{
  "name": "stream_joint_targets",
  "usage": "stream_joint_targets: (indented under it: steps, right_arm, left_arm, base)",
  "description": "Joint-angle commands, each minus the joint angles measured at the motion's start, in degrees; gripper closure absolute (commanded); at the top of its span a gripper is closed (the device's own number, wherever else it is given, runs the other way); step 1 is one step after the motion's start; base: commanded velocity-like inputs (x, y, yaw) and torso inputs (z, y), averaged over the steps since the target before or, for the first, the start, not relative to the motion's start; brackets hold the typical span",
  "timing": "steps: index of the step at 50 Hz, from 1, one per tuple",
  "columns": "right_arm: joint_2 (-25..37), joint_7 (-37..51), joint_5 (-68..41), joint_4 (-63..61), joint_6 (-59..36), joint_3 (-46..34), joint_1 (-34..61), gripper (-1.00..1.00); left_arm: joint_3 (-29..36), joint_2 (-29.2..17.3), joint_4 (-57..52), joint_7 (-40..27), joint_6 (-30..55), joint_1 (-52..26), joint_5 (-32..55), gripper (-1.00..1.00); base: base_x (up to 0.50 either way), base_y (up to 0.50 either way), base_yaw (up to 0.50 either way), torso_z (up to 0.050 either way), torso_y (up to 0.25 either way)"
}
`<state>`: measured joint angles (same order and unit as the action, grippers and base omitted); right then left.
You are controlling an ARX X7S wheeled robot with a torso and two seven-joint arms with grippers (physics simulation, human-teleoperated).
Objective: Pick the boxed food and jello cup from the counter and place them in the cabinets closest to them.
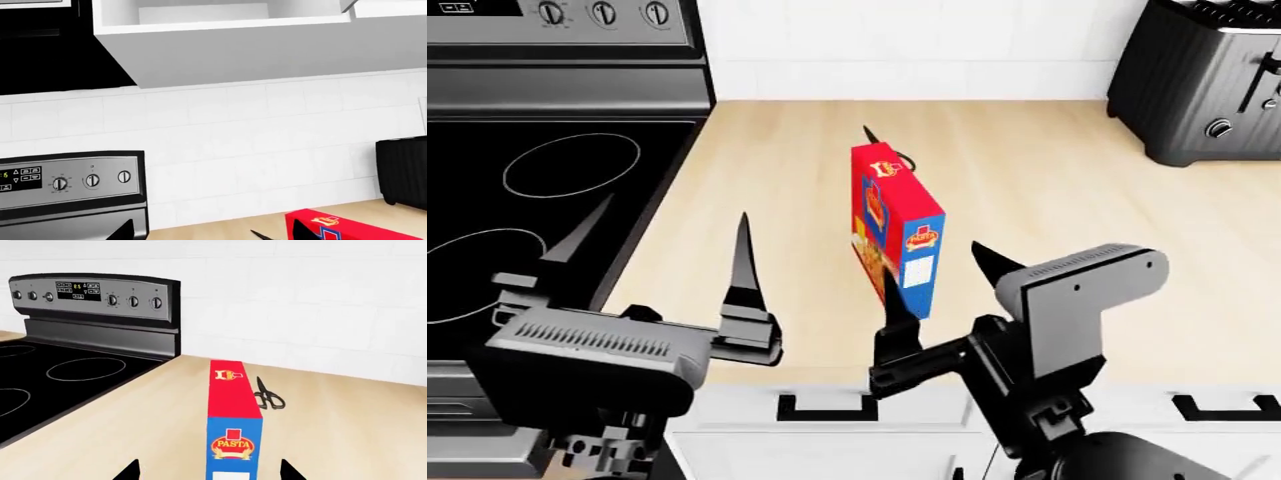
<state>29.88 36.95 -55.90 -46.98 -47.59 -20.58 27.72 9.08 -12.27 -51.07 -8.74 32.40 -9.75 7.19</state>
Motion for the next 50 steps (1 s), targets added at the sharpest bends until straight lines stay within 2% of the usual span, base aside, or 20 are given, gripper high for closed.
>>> stream_joint_targets:
  steps: [1,37,38,50]
  right_arm:
    - [-2.51,-2.03,-3.14,7.85,-1.18,-1.31,3.18,-1.00]
    - [-7.32,-2.93,-1.15,22.79,-2.88,-3.27,12.90,-1.00]
    - [-7.21,-2.67,-1.27,22.43,-2.91,-3.14,12.80,1.00]
    - [-7.00,-3.21,-1.25,22.19,-1.80,-3.05,12.25,1.00]
  left_arm:
    - [0.47,-0.24,0.25,-0.45,-0.46,0.06,0.20,-1.00]
    - [0.81,-1.25,-0.05,-1.55,-0.54,0.18,1.73,-1.00]
    - [0.82,-1.28,-0.03,-1.58,-0.57,0.17,1.76,-1.00]
    - [1.07,-1.63,0.43,-1.93,-1.00,0.17,1.96,-1.00]
  base:
    - [0.00,0.00,0.00,0.000,0.000]
    - [0.00,0.00,0.00,0.000,0.000]
    - [0.00,0.00,0.00,0.000,0.000]
    - [0.00,0.00,0.00,0.000,0.000]
